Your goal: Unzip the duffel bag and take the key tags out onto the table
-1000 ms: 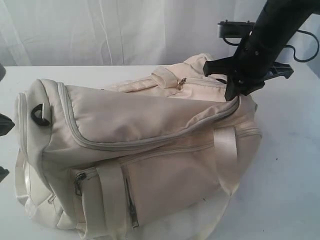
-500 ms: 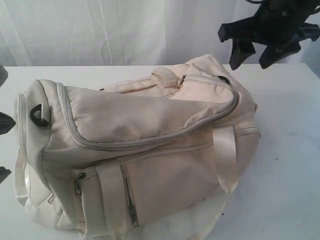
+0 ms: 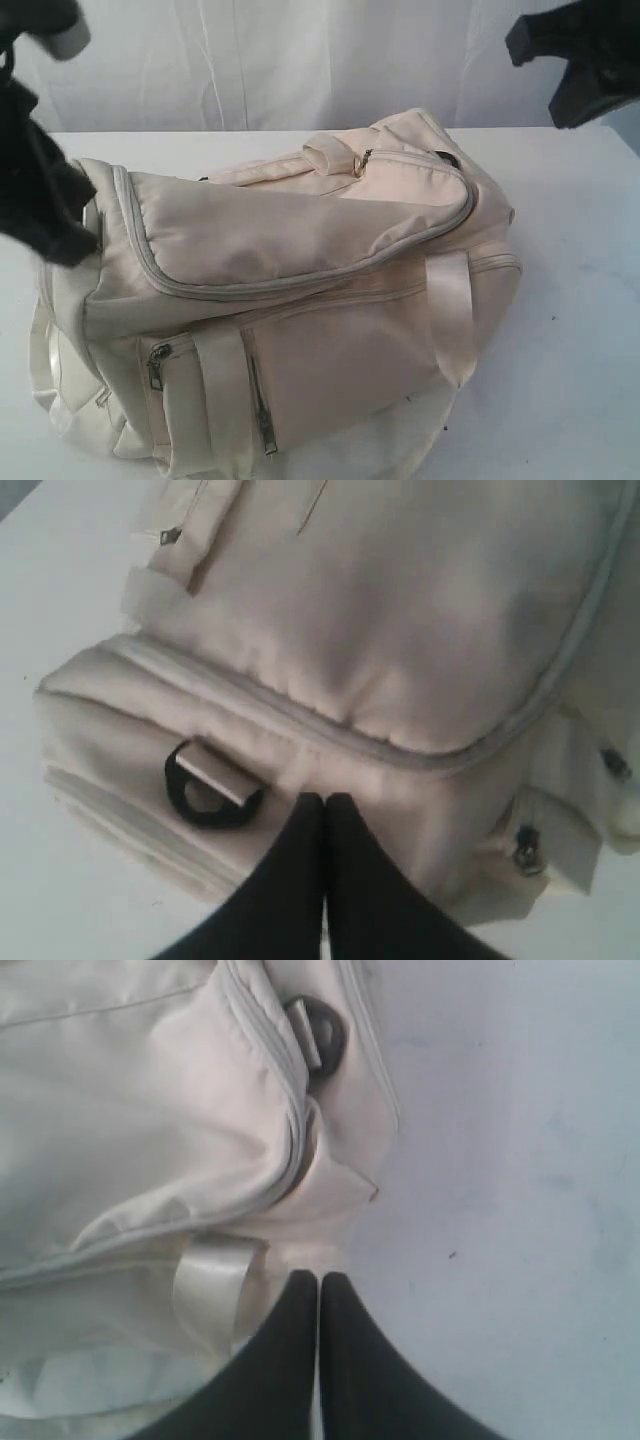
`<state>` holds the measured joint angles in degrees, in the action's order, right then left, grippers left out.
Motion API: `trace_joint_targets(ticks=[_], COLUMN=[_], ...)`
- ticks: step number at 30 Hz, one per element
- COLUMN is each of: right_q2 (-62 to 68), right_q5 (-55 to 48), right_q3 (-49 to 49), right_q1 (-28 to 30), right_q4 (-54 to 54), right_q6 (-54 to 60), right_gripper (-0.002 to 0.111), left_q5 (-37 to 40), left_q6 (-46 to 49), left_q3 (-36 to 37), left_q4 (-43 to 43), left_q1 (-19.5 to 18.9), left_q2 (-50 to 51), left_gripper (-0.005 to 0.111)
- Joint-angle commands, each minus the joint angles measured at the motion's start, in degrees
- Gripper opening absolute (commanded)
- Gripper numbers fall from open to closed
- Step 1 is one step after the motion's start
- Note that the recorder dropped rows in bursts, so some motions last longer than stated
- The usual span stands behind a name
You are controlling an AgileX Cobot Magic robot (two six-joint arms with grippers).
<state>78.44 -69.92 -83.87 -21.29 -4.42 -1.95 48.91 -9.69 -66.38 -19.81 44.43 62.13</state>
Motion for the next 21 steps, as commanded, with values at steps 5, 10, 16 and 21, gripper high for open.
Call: trace_joint_targets(ticks=[5, 10, 16, 21], right_q2=[-9.2, -10.9, -11.5, -11.5], right_q5=[2.9, 5.0, 9.9, 15.3], right_q3=[11.0, 13.7, 17.5, 20.8], right_q1=[0.3, 0.3, 0.3, 0.3], right_q4=[-0.2, -0.6, -1.2, -1.1], right_q6=[1.9, 1.9, 1.9, 1.9], right_gripper=[0.000, 0.000, 0.000, 0.000], left_q5=[6.4, 3.6, -6.7, -9.1], left_q6=[22.8, 33.9, 39.0, 39.0], left_q3=[-22.0, -28.4, -33.8, -42.2], left_q4=[33.9, 62.0, 68.6, 70.6], left_q1=[-18.8, -27.4, -27.0, -25.6], left_q2=[22.3, 35.4, 48.7, 58.1], left_gripper=[0.000, 0.000, 0.000, 0.013])
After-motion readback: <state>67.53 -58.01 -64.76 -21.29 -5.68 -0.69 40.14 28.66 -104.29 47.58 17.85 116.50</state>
